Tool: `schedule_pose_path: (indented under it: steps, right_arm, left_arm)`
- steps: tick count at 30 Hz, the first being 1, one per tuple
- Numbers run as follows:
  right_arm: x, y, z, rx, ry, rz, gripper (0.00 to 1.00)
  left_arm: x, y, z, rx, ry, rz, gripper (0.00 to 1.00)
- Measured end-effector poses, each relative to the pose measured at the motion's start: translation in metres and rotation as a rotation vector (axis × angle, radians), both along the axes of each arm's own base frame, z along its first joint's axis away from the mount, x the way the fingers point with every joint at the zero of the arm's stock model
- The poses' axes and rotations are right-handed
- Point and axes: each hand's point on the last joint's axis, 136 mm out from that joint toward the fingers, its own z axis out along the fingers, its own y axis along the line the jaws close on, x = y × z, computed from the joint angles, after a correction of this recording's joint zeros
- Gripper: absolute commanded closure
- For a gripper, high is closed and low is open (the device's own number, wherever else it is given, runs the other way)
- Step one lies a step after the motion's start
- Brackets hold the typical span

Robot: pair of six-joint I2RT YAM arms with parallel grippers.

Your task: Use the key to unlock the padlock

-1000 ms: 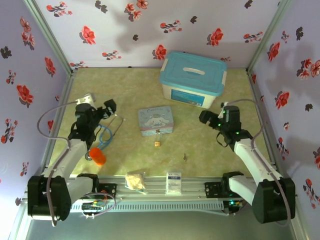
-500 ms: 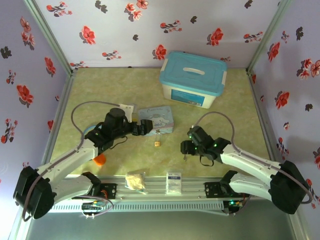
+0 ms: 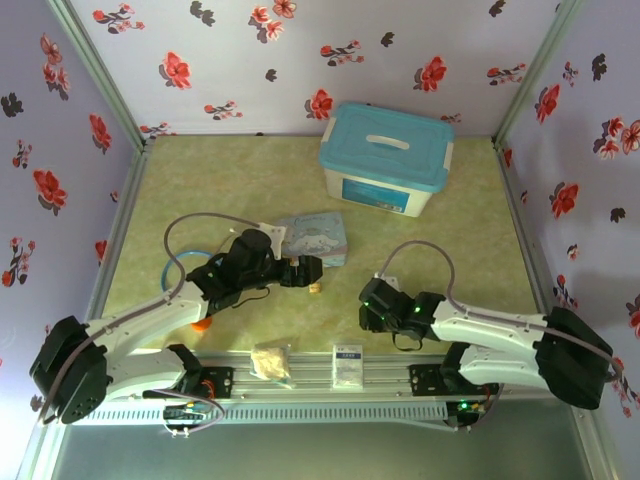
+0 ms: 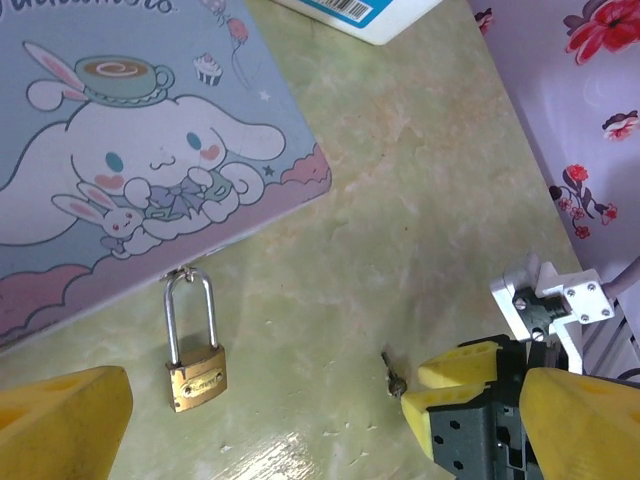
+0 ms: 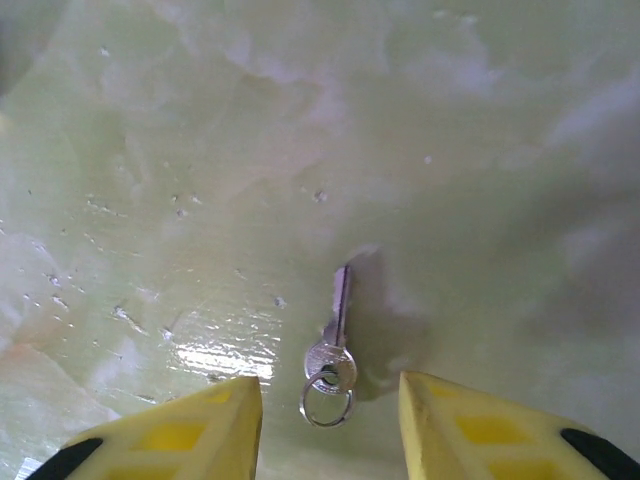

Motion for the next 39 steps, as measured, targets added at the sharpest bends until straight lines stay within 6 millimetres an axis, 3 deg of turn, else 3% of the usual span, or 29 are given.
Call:
schedule_pose_path:
  steps: [6,21,29,32,39]
  right_arm:
    - [-0.002,0.002,-0.008,-0.033,0.003,0.001,0.66]
    - [0.002,0.001,-0.009,-0.061,-0.024,-0.001,1.0]
    - [0.001,0.003,-0.007,-0.009,-0.044,0.036,1.0]
    - [0.001,0.005,0.0,0.058,-0.049,0.068,1.0]
    - [0.014,0.014,0.039,0.222,-0.141,0.155,1.0]
  left_arm:
    - [0.0,-0.002,-0.003,-0.006,0.015,0.009,0.0]
    - [0.003,-0.004,-0.013,0.0,0.027,0.018,0.0]
    - [0.004,-0.005,-0.018,0.008,0.029,0.016,0.0]
    - [0.004,-0.005,-0.019,-0.002,0.011,0.011,0.01]
    - [-0.001,-0.012,-0.021,-0.061,-0.052,-0.049,0.08]
